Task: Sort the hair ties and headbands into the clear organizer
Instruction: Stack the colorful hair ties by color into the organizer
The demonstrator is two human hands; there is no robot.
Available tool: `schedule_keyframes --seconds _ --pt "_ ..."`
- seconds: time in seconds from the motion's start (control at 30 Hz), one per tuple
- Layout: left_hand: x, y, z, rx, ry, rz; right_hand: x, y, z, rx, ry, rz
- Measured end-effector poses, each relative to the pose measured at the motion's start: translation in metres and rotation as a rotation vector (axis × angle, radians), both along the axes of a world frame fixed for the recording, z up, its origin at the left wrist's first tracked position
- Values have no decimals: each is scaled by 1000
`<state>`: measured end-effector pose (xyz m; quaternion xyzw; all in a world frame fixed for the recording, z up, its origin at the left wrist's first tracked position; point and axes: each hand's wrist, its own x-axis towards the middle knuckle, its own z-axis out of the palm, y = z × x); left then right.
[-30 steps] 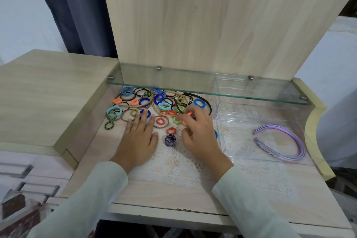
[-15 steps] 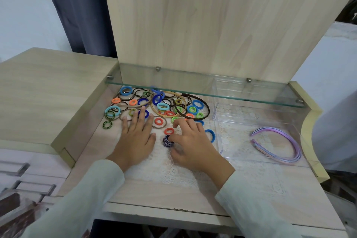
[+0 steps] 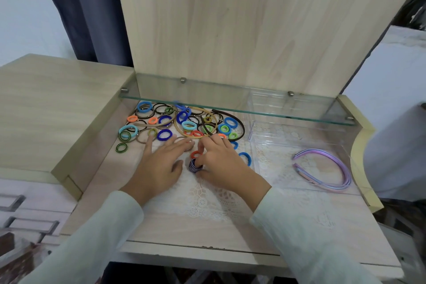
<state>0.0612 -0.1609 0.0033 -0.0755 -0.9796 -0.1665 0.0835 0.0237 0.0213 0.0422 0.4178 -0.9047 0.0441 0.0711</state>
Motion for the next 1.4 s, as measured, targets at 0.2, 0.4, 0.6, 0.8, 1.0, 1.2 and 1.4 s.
schedule_keyframes --seconds 0.2,0.4,0.6,0.8,1.0,1.2,1.4 --pt "3 17 9 57 92 81 -2 4 -3 -39 12 33" --pt "3 33 24 148 -23 22 -9 18 8 -112 48 18" --pt "-3 54 36 232 -128 2 -19 46 26 -83 120 -6" --pt "-20 78 42 304 -149 -85 -25 82 47 -46 124 -32" --pt "-32 115 54 290 -137 -182 -30 123 58 -23 121 -64" --pt "-41 141 44 225 -108 -263 -29 151 54 22 49 -121" --pt "-43 137 30 138 -45 -340 -28 159 47 125 -105 -163"
